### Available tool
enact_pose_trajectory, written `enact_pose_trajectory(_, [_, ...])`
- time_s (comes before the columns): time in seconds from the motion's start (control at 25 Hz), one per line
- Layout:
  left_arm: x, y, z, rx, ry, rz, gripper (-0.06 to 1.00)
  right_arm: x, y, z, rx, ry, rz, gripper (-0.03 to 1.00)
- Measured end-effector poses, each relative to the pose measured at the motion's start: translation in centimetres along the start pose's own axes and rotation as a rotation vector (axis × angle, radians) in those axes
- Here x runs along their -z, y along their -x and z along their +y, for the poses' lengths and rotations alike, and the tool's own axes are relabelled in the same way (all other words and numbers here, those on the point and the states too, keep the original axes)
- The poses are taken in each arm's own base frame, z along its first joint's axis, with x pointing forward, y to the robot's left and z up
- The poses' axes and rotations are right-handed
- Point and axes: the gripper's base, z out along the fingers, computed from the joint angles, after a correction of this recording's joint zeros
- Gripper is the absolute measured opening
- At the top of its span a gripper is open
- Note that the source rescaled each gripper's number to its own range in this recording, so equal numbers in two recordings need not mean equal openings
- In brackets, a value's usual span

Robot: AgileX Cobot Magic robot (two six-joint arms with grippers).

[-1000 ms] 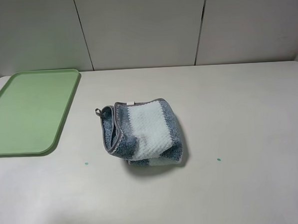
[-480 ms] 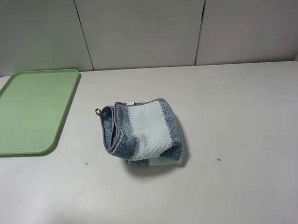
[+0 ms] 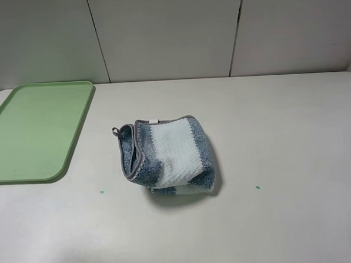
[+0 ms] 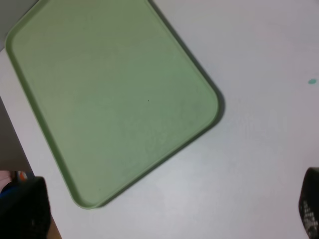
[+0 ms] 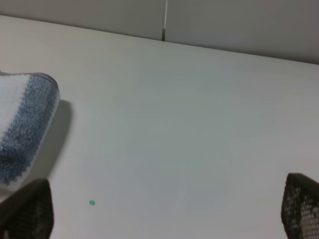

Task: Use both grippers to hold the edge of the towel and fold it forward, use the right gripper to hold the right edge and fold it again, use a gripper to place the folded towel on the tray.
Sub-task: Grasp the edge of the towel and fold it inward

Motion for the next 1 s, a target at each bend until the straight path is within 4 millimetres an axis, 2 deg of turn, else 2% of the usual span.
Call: enact_pose_trajectory(1.0, [0.0,0.02,-0.17,0.008,-0.018,-0.002,1.0,0.0,0.0,0.0,0.0,0.0,0.0,1.0])
